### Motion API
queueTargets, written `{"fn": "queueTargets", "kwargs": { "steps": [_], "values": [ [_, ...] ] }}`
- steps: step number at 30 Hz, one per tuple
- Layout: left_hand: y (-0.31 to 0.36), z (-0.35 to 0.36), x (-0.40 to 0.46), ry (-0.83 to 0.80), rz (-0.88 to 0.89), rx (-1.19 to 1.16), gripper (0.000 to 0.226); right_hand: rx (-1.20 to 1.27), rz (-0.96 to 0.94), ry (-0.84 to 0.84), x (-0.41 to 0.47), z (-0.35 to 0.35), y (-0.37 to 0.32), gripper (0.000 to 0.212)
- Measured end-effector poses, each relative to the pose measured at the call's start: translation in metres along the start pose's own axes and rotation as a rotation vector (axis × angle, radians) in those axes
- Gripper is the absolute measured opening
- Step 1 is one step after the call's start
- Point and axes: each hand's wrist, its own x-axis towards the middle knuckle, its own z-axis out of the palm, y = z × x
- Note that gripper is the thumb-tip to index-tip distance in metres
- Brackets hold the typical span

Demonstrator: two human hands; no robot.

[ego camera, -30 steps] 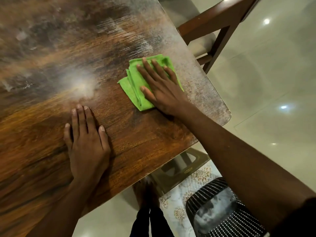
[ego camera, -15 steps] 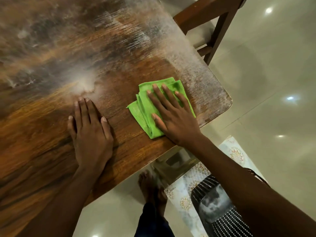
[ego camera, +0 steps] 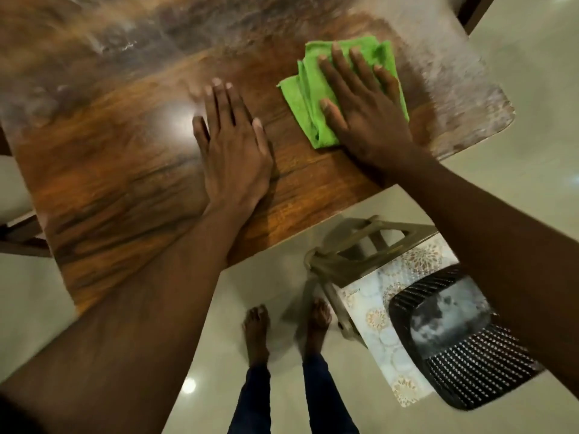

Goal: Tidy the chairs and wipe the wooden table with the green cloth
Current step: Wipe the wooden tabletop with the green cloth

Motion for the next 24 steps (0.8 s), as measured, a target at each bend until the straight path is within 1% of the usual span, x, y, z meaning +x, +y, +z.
{"fn": "queueTargets", "kwargs": {
  "steps": [2, 4, 6, 8, 9, 11, 13, 16, 18, 19, 21, 24],
  "values": [
    [-0.005, -0.002, -0.003, -0.015, 0.027, -0.032, 0.066, 0.018, 0.006, 0.001, -0.024, 0.0, -0.008, 0.066],
    [-0.014, -0.009, -0.011, -0.048, 0.102, -0.07, 0.065, 0.04, 0.041, 0.014, -0.053, 0.002, -0.025, 0.065],
    [-0.04, -0.022, -0.029, -0.074, 0.201, -0.091, 0.062, 0.056, 0.07, 0.016, -0.078, 0.004, -0.054, 0.063],
    [-0.086, -0.038, -0.054, -0.09, 0.25, -0.068, 0.059, 0.058, 0.082, 0.012, -0.096, 0.008, -0.094, 0.063],
    [-0.112, -0.044, -0.064, -0.096, 0.243, -0.074, 0.059, 0.05, 0.082, 0.008, -0.104, 0.01, -0.112, 0.064],
    [-0.168, -0.063, -0.081, -0.086, 0.139, -0.15, 0.058, 0.058, 0.05, -0.01, -0.117, 0.016, -0.158, 0.065],
    [-0.207, -0.083, -0.085, -0.015, 0.031, -0.223, 0.057, 0.099, 0.002, -0.037, -0.125, 0.024, -0.211, 0.067],
    [-0.224, -0.103, -0.079, 0.111, -0.015, -0.252, 0.052, 0.186, -0.121, -0.077, -0.133, 0.034, -0.306, 0.07],
    [-0.221, -0.105, -0.076, 0.141, -0.016, -0.294, 0.049, 0.204, -0.227, -0.112, -0.138, 0.035, -0.363, 0.07],
    [-0.219, -0.104, -0.077, 0.129, -0.016, -0.308, 0.05, 0.205, -0.267, -0.136, -0.14, 0.034, -0.38, 0.069],
    [-0.211, -0.097, -0.079, 0.089, -0.021, -0.347, 0.05, 0.201, -0.299, -0.139, -0.136, 0.036, -0.383, 0.066],
    [-0.196, -0.088, -0.086, 0.092, -0.036, -0.428, 0.048, 0.199, -0.24, -0.078, -0.128, 0.037, -0.329, 0.062]
  ]
}}
